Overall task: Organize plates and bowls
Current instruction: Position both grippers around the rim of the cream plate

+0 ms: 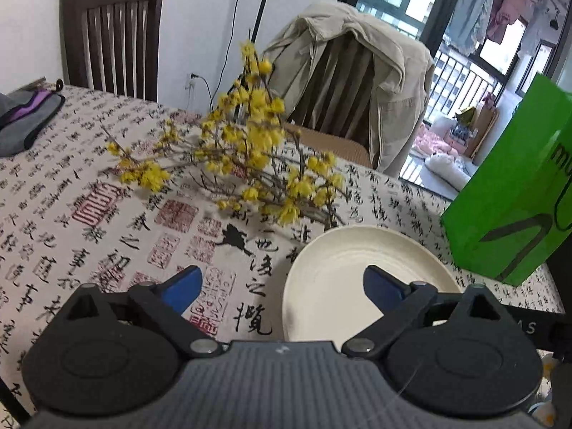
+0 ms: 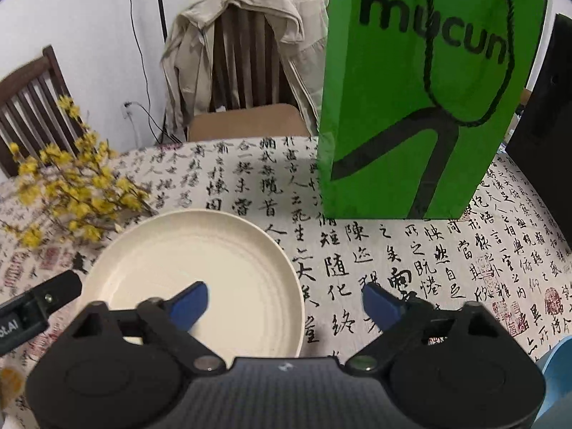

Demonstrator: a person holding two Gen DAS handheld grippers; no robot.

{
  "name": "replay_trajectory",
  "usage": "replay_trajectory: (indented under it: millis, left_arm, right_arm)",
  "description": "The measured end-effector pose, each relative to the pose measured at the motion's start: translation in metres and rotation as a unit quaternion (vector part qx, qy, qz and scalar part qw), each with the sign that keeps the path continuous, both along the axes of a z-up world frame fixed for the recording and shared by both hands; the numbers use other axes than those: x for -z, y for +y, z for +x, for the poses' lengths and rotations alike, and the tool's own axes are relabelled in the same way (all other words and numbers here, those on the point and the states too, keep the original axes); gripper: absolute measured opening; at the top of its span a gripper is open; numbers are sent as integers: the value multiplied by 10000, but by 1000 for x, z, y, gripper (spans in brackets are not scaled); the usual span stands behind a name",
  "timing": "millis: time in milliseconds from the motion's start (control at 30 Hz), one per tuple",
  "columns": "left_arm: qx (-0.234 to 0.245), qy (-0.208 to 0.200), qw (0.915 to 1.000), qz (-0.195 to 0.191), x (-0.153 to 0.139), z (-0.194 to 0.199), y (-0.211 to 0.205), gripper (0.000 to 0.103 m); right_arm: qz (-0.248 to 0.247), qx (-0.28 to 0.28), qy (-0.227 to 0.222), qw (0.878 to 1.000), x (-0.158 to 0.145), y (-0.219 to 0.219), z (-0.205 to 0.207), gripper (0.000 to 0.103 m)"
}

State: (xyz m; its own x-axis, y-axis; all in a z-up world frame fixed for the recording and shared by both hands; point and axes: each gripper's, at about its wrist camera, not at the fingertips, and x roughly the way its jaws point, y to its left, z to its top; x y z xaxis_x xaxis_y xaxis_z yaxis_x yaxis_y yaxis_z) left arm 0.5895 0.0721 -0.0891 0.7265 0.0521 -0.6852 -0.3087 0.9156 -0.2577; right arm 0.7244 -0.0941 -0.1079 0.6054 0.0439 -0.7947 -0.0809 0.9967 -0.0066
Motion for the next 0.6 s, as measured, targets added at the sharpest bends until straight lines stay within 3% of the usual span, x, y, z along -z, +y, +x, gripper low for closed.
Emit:
replay_trajectory:
  millis: [133, 200, 433, 600]
  left_arm:
    - [84, 27, 9999, -61, 10, 4, -1, 87]
    - [100, 52, 9999, -51, 13, 5, -2, 84]
    - [164, 212, 9996, -53, 21, 10, -5, 65]
    - [201, 323, 9992, -114, 27, 13, -5, 52]
  right_arm:
    - [-176, 156, 107, 9997, 8, 1, 7, 81]
    - [-185, 204, 144, 9995, 10, 1, 10, 70]
    - [-269, 265, 320, 9988, 20, -1, 17, 53]
    - [-162, 315, 417, 9985, 24, -5, 17, 32]
